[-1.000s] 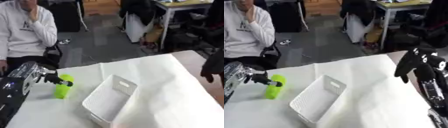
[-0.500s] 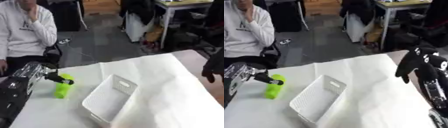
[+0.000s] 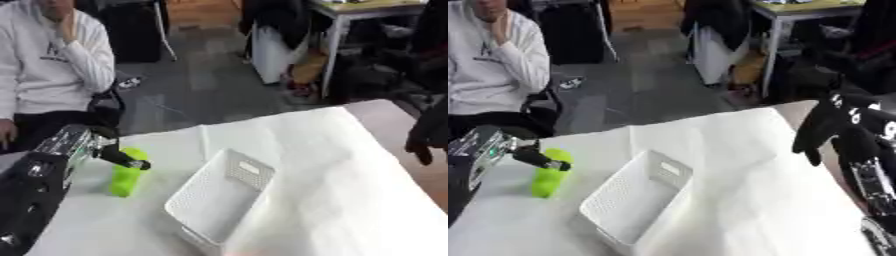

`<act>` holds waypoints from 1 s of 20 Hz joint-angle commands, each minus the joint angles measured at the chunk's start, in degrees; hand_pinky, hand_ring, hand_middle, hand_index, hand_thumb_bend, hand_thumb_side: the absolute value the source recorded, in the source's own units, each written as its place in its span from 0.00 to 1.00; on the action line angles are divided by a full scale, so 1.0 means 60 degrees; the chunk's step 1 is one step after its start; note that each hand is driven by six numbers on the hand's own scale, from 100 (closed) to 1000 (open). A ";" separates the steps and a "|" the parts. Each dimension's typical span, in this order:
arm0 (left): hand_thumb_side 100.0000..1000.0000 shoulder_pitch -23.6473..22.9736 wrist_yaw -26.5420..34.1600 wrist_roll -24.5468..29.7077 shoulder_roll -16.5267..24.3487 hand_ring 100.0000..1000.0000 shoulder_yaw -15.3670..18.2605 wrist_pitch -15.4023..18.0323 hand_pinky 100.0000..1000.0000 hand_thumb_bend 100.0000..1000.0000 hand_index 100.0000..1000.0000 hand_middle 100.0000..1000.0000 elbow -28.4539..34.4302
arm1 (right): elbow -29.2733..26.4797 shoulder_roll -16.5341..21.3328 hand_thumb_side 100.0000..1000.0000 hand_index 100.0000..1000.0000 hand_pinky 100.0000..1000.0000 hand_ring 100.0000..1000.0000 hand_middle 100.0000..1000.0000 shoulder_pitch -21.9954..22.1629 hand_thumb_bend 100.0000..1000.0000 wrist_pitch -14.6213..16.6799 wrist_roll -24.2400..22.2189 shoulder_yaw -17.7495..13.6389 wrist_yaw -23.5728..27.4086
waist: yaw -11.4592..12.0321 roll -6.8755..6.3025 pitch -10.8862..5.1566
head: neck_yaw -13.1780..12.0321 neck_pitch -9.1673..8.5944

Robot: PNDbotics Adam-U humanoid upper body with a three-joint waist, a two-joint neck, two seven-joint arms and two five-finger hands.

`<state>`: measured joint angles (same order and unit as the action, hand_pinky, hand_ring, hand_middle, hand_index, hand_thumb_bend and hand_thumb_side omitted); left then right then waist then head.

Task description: Pick up objects on the table and place them in the box.

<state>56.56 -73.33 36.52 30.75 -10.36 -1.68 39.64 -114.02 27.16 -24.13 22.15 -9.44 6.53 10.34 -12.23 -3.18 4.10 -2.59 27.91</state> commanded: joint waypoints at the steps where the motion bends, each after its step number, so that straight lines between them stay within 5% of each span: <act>1: 1.00 0.0314 -0.0265 -0.0114 0.0131 0.61 0.0169 -0.0058 0.26 0.65 0.64 0.65 -0.0051 | -0.0096 0.0040 0.66 0.46 0.06 0.33 0.40 -0.0185 0.00 0.0000 -0.0047 -0.0044 0.0066 | -0.0032 0.0005 -0.0112 | -0.0151 -0.0111; 20: 1.00 0.0381 -0.0961 -0.0202 -0.0098 0.61 0.0575 -0.0347 0.27 0.64 0.66 0.65 -0.0704 | -0.0096 -0.0046 0.65 0.46 0.06 0.33 0.40 -0.0313 0.00 -0.0013 -0.0134 -0.0057 0.0163 | -0.0165 -0.0029 -0.0073 | -0.0177 -0.0100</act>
<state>57.60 -78.63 35.27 29.45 -7.62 -3.55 35.08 -114.02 26.63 -25.10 22.03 -10.06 6.55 11.02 -13.20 -3.47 4.28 -3.52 27.91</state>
